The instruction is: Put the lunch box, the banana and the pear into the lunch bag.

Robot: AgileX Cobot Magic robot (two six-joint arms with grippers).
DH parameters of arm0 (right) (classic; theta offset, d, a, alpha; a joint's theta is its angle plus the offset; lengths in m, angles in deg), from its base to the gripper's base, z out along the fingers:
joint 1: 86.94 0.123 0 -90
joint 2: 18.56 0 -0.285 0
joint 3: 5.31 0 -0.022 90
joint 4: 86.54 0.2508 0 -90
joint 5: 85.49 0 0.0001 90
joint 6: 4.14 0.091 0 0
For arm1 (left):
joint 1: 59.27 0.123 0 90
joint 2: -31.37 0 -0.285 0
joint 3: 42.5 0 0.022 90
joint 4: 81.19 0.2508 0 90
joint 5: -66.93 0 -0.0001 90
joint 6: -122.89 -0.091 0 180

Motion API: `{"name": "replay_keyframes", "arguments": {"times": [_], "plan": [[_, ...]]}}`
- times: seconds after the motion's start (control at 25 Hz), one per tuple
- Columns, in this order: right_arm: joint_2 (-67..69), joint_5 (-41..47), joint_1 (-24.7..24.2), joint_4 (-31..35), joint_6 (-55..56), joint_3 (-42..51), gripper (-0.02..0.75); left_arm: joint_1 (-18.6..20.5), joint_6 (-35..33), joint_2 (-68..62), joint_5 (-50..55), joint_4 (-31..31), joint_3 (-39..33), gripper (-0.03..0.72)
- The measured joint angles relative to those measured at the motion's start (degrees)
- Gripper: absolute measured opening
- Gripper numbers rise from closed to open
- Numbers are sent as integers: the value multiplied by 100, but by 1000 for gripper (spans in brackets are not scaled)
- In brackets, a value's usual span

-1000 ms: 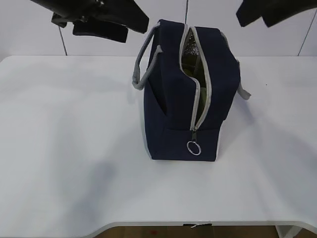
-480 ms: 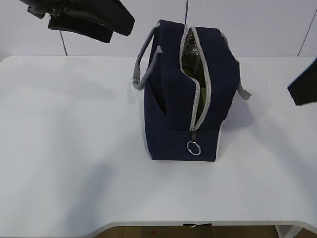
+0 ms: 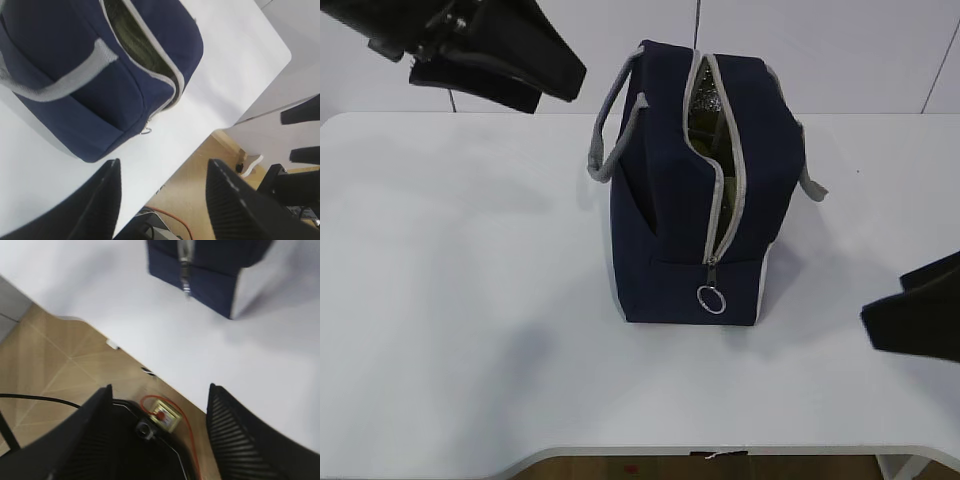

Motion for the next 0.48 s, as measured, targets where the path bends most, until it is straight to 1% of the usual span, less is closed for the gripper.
{"name": "replay_keyframes", "arguments": {"times": [0.12,0.2,0.28,0.4,0.48], "plan": [[-30,-393,0,917,-1018,573,473,-2,-13,107,-158,0,-302,413],[-39,-628,0,1320,-1589,843,473,-2,-92,191,-291,23,-502,409],[-39,-931,0,1511,-1886,967,473,-2,-146,291,-356,142,-636,405],[-39,-1529,0,1625,-2122,1027,473,-2,-158,403,-378,419,-698,403],[-28,-1891,0,2005,-2172,1027,473,-2,-179,428,-405,491,-698,401]]}}
